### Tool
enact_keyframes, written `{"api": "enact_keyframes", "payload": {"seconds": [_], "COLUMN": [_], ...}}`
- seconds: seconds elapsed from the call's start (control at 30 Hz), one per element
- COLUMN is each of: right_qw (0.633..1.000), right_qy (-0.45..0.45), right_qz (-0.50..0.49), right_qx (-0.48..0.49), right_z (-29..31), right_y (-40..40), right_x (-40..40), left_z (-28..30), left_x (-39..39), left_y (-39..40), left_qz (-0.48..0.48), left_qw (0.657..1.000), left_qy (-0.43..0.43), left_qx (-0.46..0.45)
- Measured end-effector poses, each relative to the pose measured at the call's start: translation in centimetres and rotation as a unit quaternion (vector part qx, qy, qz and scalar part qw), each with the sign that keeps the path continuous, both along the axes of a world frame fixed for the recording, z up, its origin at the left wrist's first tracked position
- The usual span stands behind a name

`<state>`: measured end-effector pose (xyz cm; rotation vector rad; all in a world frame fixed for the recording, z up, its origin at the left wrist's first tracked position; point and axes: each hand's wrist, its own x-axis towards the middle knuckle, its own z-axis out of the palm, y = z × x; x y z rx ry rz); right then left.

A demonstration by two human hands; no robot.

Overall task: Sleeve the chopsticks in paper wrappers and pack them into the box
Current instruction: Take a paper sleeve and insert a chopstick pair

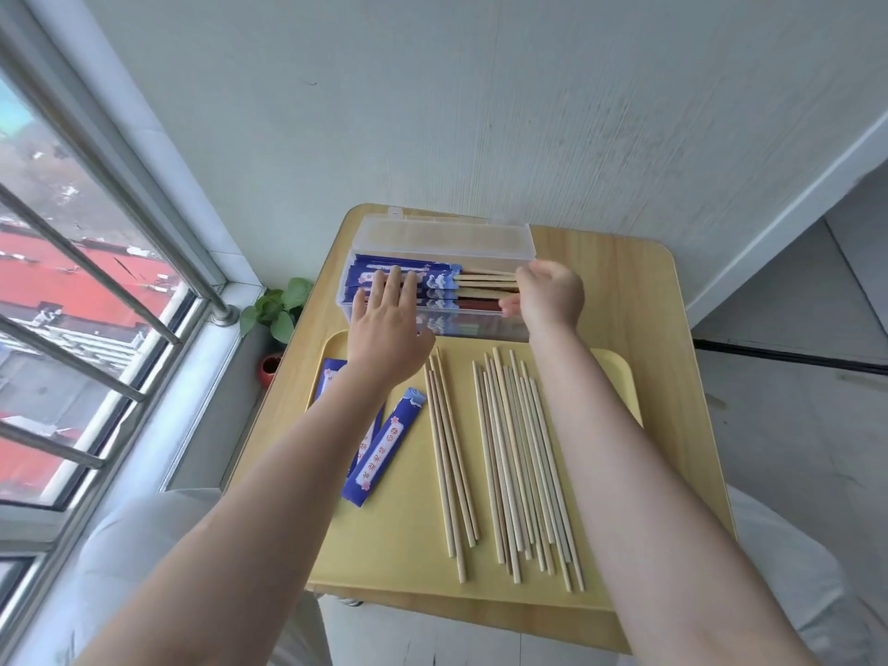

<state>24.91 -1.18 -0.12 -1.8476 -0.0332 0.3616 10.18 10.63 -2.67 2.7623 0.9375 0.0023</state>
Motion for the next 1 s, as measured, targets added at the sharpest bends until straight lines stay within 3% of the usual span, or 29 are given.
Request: {"api": "enact_keyframes", "payload": {"seconds": [0.07, 0.2, 0.3, 0.37, 0.5, 0.67, 0.73, 0.87, 1.0], "right_qw": [0.985, 0.894, 0.819, 0.794, 0.794, 0.832, 0.855, 0.854, 0.848], "right_qy": [-0.136, -0.352, -0.393, -0.342, -0.326, -0.448, -0.406, -0.268, -0.210], "right_qz": [0.031, 0.159, 0.290, 0.341, 0.350, 0.235, 0.253, 0.342, 0.359], "right_qx": [-0.101, -0.226, -0.302, -0.370, -0.376, -0.228, -0.201, -0.288, -0.330], "right_z": [-0.1, -0.1, -1.2, -1.8, -1.3, -0.6, -0.6, -1.9, -3.4], "right_y": [-0.3, 0.0, 1.0, 1.4, 1.4, 0.6, 0.3, -0.6, -2.3], "right_x": [-0.2, -1.1, -1.4, -1.7, -2.1, -4.7, -6.8, -10.4, -12.2], "left_z": [-0.3, -0.1, 0.0, 0.0, 0.3, 0.5, 0.6, -0.1, -1.9], "left_x": [0.3, 0.9, 1.3, 1.6, 1.3, -1.3, -2.8, -5.4, -7.1], "left_y": [0.1, 0.8, 1.2, 1.4, 1.9, -0.1, -1.6, -4.0, -5.6], "left_qz": [-0.003, -0.016, -0.023, -0.027, -0.040, -0.008, 0.041, 0.088, 0.041], "left_qw": [1.000, 1.000, 0.999, 0.998, 0.999, 0.983, 0.972, 0.994, 0.999], "left_qy": [0.014, 0.025, 0.043, 0.058, 0.035, -0.182, -0.231, -0.054, -0.013], "left_qx": [0.009, 0.006, 0.007, 0.014, -0.008, 0.024, 0.034, -0.046, -0.028]}}
